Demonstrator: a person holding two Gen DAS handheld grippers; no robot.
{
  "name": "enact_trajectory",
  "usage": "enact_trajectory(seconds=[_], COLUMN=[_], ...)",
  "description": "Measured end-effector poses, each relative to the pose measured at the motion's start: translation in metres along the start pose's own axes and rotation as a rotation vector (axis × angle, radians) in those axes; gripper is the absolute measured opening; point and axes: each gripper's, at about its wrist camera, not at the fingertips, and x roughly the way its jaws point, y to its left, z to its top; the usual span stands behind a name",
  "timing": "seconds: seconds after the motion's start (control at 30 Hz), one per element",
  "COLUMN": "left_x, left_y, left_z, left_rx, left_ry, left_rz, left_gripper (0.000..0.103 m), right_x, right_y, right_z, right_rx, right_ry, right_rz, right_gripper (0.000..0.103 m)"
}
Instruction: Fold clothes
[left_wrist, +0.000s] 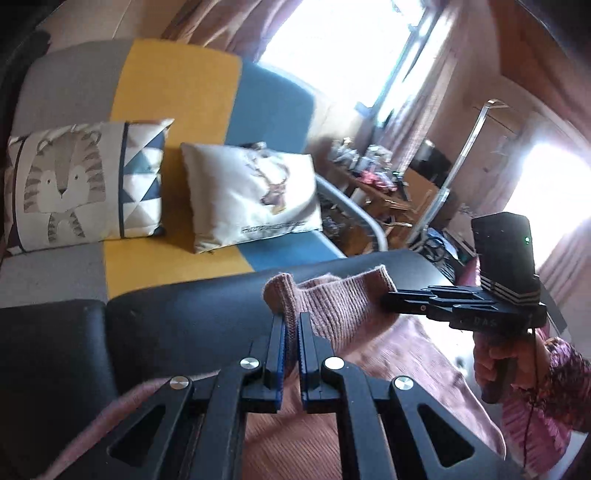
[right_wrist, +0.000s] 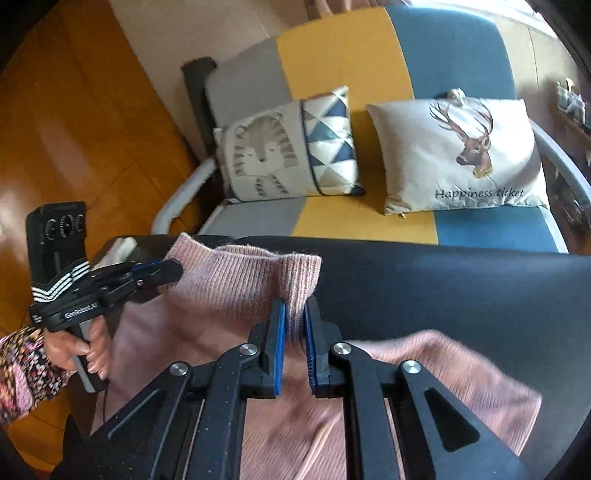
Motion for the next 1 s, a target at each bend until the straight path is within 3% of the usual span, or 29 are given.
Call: enact_trajectory(seconds=[0.13, 0.27, 0.6, 0.73, 0.83, 0.93, 1.0], left_x=[-0.023, -0.030, -0.033, -0.059, -0.064, -0.040, -0.020], left_y=[-0.024, -0.032, -0.041, -0.041, -0.049, -0.062, -0.072], left_z=[-0.037, -0.077, -0.143, -0.143, -0.121, -0.102, -0.094], left_rx=[0.047, 0.026, -0.004, -0.041, -0.067, -0.071, -0.062], left_ry=[-0.020, -0.003, 0.136, 0.065, -0.037, -0.028, -0.002], left_rz=[0.015, 0.047, 0.075, 0.100, 0.147, 0.154, 0.146], left_gripper=[0.005, 0.005, 0.005, 0.005, 0.005, 0.005, 0.005], right_x=[-0.017, -0.013, -0.014, -0.039, -0.042, -0.021, -0.008], right_y=[0.022, 0.029, 0.000, 0.004, 0.018, 0.038, 0.049], right_z=[-0.042, -0.084, -0.152, -0.151, -0.129, -0.107, -0.099], right_rx=[-0.055, -0.011, 0.297, 0.291, 0.295, 0.282, 0.233], right_ry=[-0.018, 0.008, 0.083, 0.009, -0.072, -0.063, -0.061], right_rz=[-0.019, -0.012, -0.005, -0.053, 0.006, 0.033, -0.014], right_gripper=[0.010, 0.010, 0.011, 0.012, 0.013, 0.014, 0.014])
